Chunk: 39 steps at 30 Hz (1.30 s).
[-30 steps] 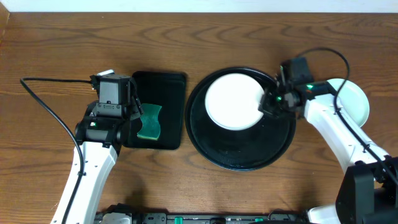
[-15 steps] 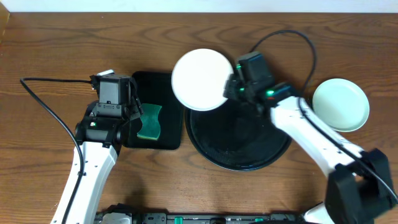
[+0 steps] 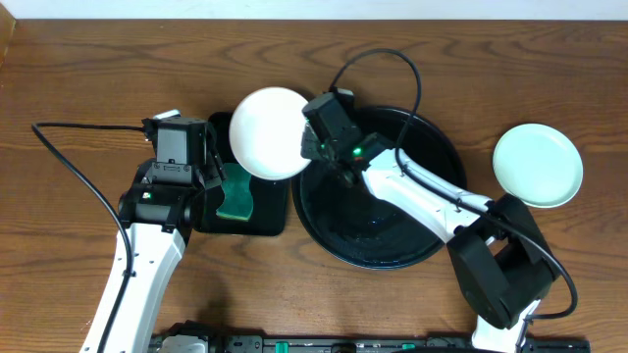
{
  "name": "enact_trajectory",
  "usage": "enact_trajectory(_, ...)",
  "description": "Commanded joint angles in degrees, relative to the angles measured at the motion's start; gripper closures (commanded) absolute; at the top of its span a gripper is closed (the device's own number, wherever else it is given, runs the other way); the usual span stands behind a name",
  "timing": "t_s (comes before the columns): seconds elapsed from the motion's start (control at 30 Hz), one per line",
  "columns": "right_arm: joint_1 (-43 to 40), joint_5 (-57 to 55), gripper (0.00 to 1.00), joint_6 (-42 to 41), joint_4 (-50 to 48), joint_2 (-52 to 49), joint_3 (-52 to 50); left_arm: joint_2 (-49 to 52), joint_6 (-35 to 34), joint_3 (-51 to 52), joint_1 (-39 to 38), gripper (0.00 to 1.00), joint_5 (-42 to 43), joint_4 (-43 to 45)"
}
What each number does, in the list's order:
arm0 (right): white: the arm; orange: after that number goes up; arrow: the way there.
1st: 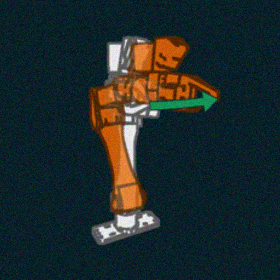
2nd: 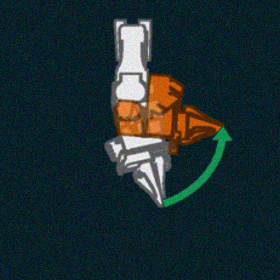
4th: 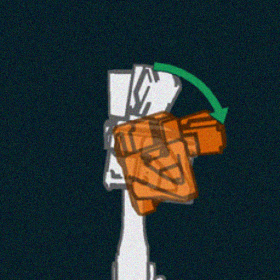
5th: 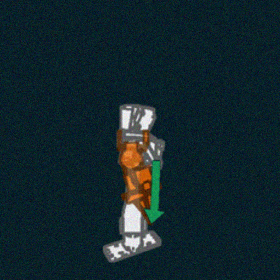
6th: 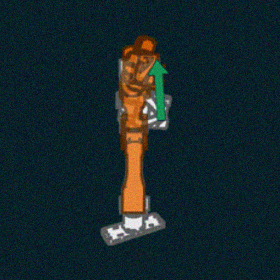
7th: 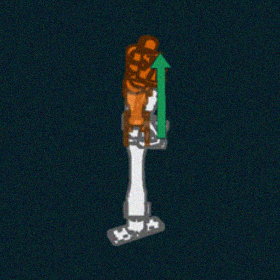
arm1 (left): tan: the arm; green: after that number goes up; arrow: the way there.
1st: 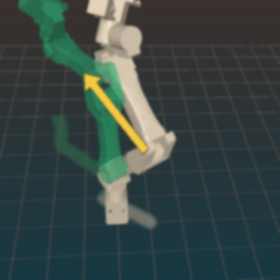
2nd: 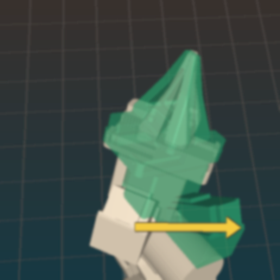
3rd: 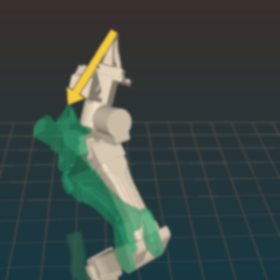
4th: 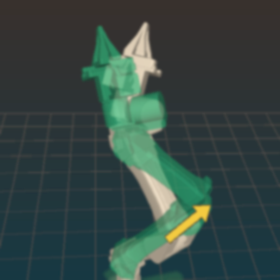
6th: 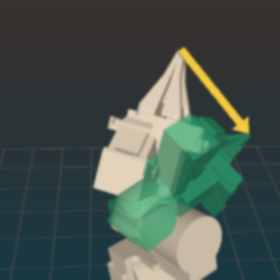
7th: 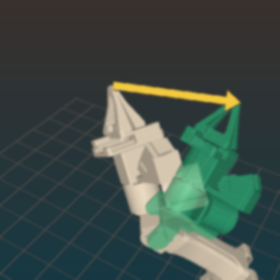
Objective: Clean dirty plates on tray and stack at the side
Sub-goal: 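Lift the pink plate off the round tray with the right gripper, then swing the pink plate with the right gripper over the black tray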
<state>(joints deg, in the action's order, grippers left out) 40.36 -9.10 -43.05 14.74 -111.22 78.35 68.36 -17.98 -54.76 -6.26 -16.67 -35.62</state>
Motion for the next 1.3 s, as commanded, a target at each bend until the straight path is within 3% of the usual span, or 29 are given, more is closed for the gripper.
enact_trajectory(0.0,2.2,-7.1,0.99,3.5,-2.5,-0.5,2.4,-0.2,0.2,-0.9,0.2,0.2,-0.8,0.0)
enact_trajectory(0.43,6.6,-24.1,0.99,26.2,-12.4,-0.4,2.4,-0.2,0.2,-0.9,0.2,0.2,-0.7,0.0)
enact_trajectory(0.77,8.4,-25.9,0.99,47.8,-23.7,-0.4,2.4,-0.2,0.2,-0.9,0.2,0.2,-0.7,0.0)
enact_trajectory(1.07,11.1,-31.6,0.99,74.5,-38.3,-0.4,2.4,-0.2,0.2,-0.9,0.2,0.2,-0.7,0.0)
enact_trajectory(1.27,12.8,-32.5,0.99,82.9,-47.0,-0.4,2.4,-0.2,0.2,-0.9,0.2,0.2,-0.7,0.0)
